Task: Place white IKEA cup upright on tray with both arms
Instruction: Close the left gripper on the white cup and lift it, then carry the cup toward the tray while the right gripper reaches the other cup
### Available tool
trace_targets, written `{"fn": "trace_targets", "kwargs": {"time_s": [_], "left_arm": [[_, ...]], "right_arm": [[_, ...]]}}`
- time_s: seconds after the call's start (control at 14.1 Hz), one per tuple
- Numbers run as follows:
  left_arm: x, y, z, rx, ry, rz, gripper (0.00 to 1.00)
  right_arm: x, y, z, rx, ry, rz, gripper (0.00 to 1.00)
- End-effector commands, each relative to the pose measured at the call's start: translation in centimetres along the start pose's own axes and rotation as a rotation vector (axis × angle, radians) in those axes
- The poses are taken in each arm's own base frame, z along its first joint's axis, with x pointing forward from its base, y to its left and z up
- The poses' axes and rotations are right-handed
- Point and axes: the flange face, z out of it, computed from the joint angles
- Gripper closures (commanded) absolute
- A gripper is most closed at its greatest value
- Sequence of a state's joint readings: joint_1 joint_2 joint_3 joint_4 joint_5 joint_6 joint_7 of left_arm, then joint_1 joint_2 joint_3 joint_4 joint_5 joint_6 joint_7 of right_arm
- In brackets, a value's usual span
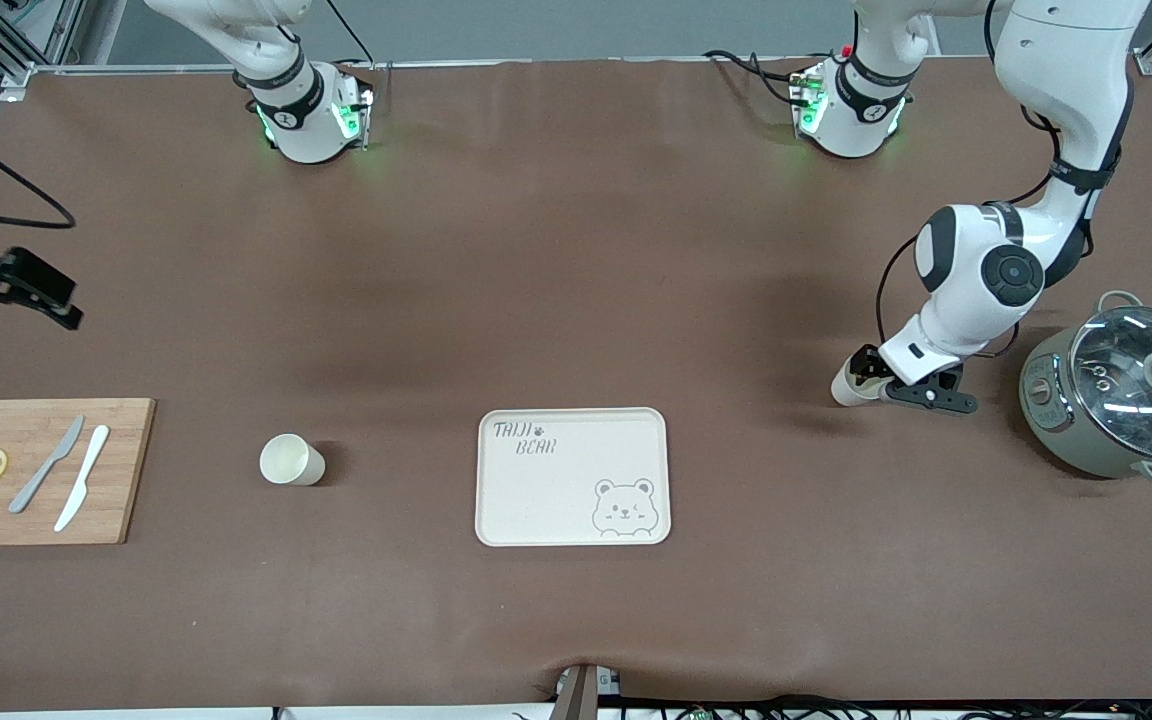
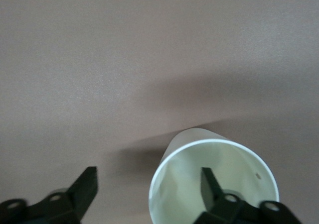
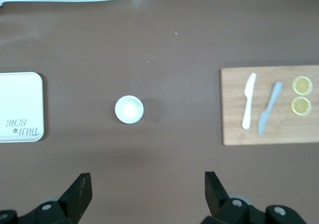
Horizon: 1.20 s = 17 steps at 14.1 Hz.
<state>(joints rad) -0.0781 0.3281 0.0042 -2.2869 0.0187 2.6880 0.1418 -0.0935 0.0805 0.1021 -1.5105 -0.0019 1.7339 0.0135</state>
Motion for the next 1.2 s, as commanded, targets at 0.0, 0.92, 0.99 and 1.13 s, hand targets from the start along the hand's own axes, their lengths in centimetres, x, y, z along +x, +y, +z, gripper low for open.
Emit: {"fn": "trace_targets", "kwargs": {"time_s": [0.0,0.92,0.99,1.13], "left_arm": [[0.7,0.2,-0.5,0.014,0.027,0.021,1.00],[11.3,9.5,-5.6,-0.004,0.069,-0.255,1.00],[13.3,11.8,-6.7,-0.001,0.036,-0.301,1.00],[17.2,16.6,-9.1,0.011,-0.012,-0.384,1.00]], "right_arm": [[2.8,-2.7,4.6,0.037,0.005,-0.046,0.00],[7.6,-1.5,24.0,0.040,-0.040,-0.020,0.00],[7.8,-1.2,25.3,0.040,-0.038,-0.042,0.00],[7.9,-0.4,27.8,0.041,-0.051,-0.052,0.00]]}}
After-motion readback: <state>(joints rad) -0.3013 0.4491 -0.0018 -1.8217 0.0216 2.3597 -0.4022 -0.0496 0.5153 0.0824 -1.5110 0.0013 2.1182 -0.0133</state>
